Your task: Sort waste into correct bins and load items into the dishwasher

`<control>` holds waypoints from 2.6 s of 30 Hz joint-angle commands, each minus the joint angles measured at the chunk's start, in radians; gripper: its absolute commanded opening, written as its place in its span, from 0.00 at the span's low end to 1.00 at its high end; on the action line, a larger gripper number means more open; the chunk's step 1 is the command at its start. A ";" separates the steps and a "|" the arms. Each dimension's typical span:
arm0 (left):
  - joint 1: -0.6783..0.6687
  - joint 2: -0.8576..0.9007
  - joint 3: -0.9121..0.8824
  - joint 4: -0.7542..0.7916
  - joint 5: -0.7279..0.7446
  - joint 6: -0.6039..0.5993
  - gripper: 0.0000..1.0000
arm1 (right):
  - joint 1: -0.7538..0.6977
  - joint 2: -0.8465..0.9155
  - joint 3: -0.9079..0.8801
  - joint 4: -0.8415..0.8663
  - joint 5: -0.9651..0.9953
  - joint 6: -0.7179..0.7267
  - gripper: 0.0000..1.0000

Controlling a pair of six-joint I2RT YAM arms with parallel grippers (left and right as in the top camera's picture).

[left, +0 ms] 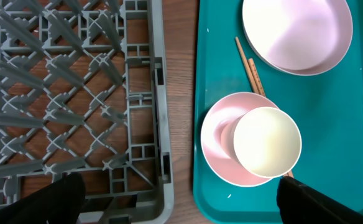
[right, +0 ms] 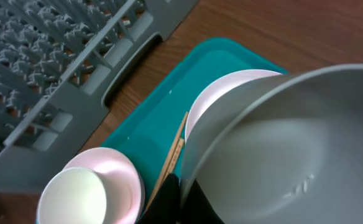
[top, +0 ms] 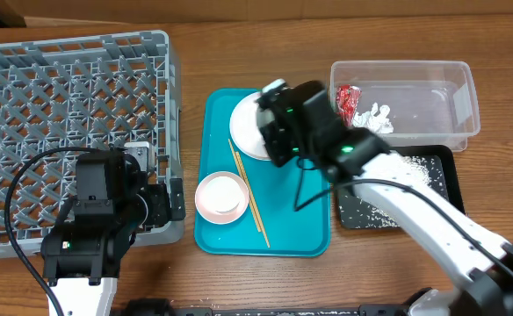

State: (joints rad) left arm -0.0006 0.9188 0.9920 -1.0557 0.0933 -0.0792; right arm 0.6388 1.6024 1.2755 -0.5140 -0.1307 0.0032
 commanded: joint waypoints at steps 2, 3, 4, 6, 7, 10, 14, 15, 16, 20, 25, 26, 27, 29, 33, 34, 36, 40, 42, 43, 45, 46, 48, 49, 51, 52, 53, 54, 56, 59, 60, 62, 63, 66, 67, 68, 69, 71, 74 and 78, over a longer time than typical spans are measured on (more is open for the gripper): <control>-0.006 -0.003 0.024 0.001 0.008 -0.014 1.00 | 0.015 0.136 0.015 0.088 0.077 -0.012 0.04; -0.006 -0.003 0.024 0.001 0.008 -0.014 1.00 | 0.015 0.163 0.015 0.105 0.077 -0.012 0.04; -0.006 -0.003 0.024 0.001 0.008 -0.014 1.00 | 0.015 0.195 0.015 0.123 0.078 -0.012 0.04; -0.006 -0.003 0.024 0.001 0.008 -0.014 1.00 | 0.014 0.242 0.015 0.148 0.078 -0.011 0.04; -0.006 -0.003 0.024 0.000 0.008 -0.014 1.00 | 0.013 0.257 0.015 0.159 0.078 -0.011 0.04; -0.006 -0.003 0.024 -0.002 0.008 -0.014 1.00 | 0.014 0.257 0.016 0.171 0.077 -0.011 0.32; -0.006 -0.003 0.024 -0.004 0.008 -0.014 1.00 | 0.014 0.230 0.023 0.120 0.061 -0.004 0.56; -0.006 -0.003 0.024 -0.006 0.008 -0.014 1.00 | 0.013 0.205 0.040 0.081 0.040 -0.003 0.56; -0.006 -0.003 0.024 -0.006 0.008 -0.014 1.00 | 0.011 0.182 0.057 0.050 0.025 0.002 0.56; -0.006 -0.003 0.024 -0.006 0.008 -0.014 1.00 | 0.019 0.062 0.111 -0.061 -0.105 0.109 0.56; -0.006 -0.003 0.024 -0.006 0.008 -0.014 1.00 | 0.080 0.062 0.094 -0.171 -0.170 0.196 0.56; -0.006 -0.003 0.024 -0.006 0.008 -0.014 1.00 | 0.099 0.071 0.080 -0.187 -0.169 0.204 0.56; -0.006 -0.003 0.024 -0.006 0.008 -0.014 1.00 | 0.109 0.077 0.072 -0.192 -0.168 0.208 0.56; -0.006 -0.003 0.024 -0.006 0.008 -0.014 1.00 | 0.140 0.119 0.054 -0.210 -0.158 0.212 0.55; -0.006 -0.003 0.024 -0.007 0.008 -0.014 1.00 | 0.163 0.207 0.052 -0.213 -0.113 0.257 0.50; -0.006 -0.003 0.024 -0.007 0.008 -0.014 1.00 | 0.163 0.227 0.052 -0.210 -0.117 0.260 0.48; -0.006 -0.003 0.024 -0.007 0.008 -0.014 1.00 | 0.164 0.252 0.052 -0.208 -0.118 0.260 0.36; -0.006 -0.003 0.024 -0.007 0.009 -0.014 1.00 | 0.162 0.257 0.057 -0.210 -0.118 0.264 0.04; -0.006 -0.003 0.024 -0.007 0.009 -0.014 1.00 | 0.154 0.254 0.068 -0.224 -0.118 0.264 0.04; -0.006 -0.003 0.024 -0.007 0.010 -0.014 1.00 | 0.141 0.246 0.086 -0.253 -0.118 0.264 0.04; -0.006 -0.003 0.024 -0.007 0.011 -0.014 1.00 | 0.088 0.201 0.150 -0.337 -0.118 0.262 0.04; -0.006 -0.003 0.024 -0.007 0.011 -0.014 1.00 | 0.041 0.156 0.199 -0.393 -0.118 0.259 0.04; -0.006 -0.003 0.024 -0.006 0.011 -0.014 1.00 | -0.066 0.062 0.260 -0.451 -0.134 0.250 0.04; -0.006 -0.003 0.024 -0.006 0.012 -0.014 1.00 | -0.166 -0.008 0.272 -0.459 -0.208 0.224 0.04; -0.006 -0.003 0.024 -0.004 0.029 -0.014 1.00 | -0.295 -0.063 0.272 -0.473 -0.328 0.218 0.04; -0.006 -0.003 0.024 0.005 0.060 -0.014 1.00 | -0.365 -0.074 0.272 -0.492 -0.430 0.185 0.04; -0.006 -0.002 0.024 0.021 0.101 -0.014 1.00 | -0.421 -0.074 0.271 -0.516 -0.515 0.160 0.04; -0.006 -0.002 0.024 0.040 0.140 -0.014 1.00 | -0.462 -0.070 0.266 -0.539 -0.578 0.143 0.04; -0.006 0.000 0.024 0.095 0.246 -0.014 1.00 | -0.502 -0.063 0.250 -0.570 -0.658 0.112 0.04; -0.006 0.026 0.024 0.197 0.426 -0.015 1.00 | -0.504 -0.051 0.218 -0.600 -0.808 0.035 0.04; -0.006 0.036 0.024 0.219 0.471 -0.015 1.00 | -0.496 -0.051 0.207 -0.600 -0.850 0.019 0.04; -0.006 0.134 0.024 0.378 0.793 -0.019 1.00 | -0.447 -0.051 0.173 -0.589 -0.998 0.006 0.04; -0.007 0.154 0.024 0.406 0.842 -0.029 1.00 | -0.433 -0.051 0.167 -0.573 -1.055 0.007 0.04; -0.024 0.256 0.024 0.536 1.061 -0.035 1.00 | -0.398 -0.051 0.158 -0.488 -1.200 0.044 0.04; -0.043 0.293 0.024 0.602 1.135 -0.034 1.00 | -0.386 -0.051 0.158 -0.454 -1.199 0.083 0.04; -0.055 0.307 0.024 0.636 1.162 -0.034 1.00 | -0.380 -0.051 0.158 -0.436 -1.198 0.094 0.04; -0.073 0.323 0.024 0.681 1.191 -0.034 1.00 | -0.373 -0.051 0.158 -0.420 -1.197 0.106 0.04; -0.100 0.335 0.024 0.737 1.209 -0.037 1.00 | -0.366 -0.051 0.158 -0.399 -1.194 0.126 0.04; -0.122 0.335 0.024 0.777 1.209 -0.037 1.00 | -0.371 -0.051 0.158 -0.385 -1.170 0.130 0.04; -0.117 0.335 0.024 0.776 1.236 -0.037 1.00 | -0.470 -0.051 0.158 -0.377 -1.064 0.181 0.04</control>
State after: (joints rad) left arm -0.0898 1.2572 1.0000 -0.2886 1.2797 -0.1055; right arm 0.2016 1.5551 1.4376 -0.8978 -1.2602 0.1570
